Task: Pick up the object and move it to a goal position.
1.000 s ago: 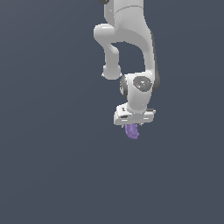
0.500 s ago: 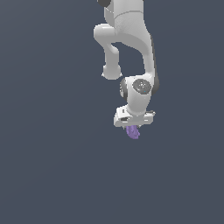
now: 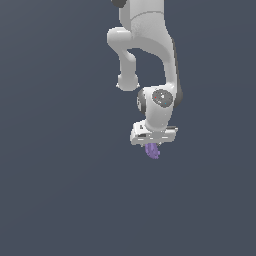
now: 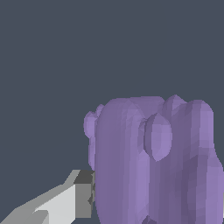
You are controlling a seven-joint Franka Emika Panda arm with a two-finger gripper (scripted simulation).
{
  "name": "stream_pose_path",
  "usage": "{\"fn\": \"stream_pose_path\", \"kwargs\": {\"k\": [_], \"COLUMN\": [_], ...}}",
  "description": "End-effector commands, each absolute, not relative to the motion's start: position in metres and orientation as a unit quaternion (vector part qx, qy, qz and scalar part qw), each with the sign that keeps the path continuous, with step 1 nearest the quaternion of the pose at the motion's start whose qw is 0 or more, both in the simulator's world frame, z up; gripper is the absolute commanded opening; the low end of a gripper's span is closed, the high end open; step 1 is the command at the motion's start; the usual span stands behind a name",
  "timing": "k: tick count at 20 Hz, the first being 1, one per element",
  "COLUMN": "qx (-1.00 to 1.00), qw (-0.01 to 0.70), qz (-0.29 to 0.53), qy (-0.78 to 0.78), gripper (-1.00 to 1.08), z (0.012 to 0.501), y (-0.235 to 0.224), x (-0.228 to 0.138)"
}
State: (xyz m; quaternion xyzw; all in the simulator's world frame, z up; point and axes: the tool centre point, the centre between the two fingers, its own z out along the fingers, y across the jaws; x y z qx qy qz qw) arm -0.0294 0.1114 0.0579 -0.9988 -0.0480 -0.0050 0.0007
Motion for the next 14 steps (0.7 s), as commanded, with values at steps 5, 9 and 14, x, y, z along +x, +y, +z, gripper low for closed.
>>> {"fn": "stream_pose_path", "kwargs": {"k": [5, 9, 14], "qx": [-0.999, -0.999, -0.999], "qw": [0.000, 0.000, 0.000], "qz": [-0.002, -0.002, -0.002], "qy": [-0.047, -0.048, -0.048], "gripper": [-1.00, -1.00, -1.00], "z": [0.074, 0.097, 0.140], "y": [0.114, 0.118, 0.126], "x": [-0.029, -0.026, -0.021]}}
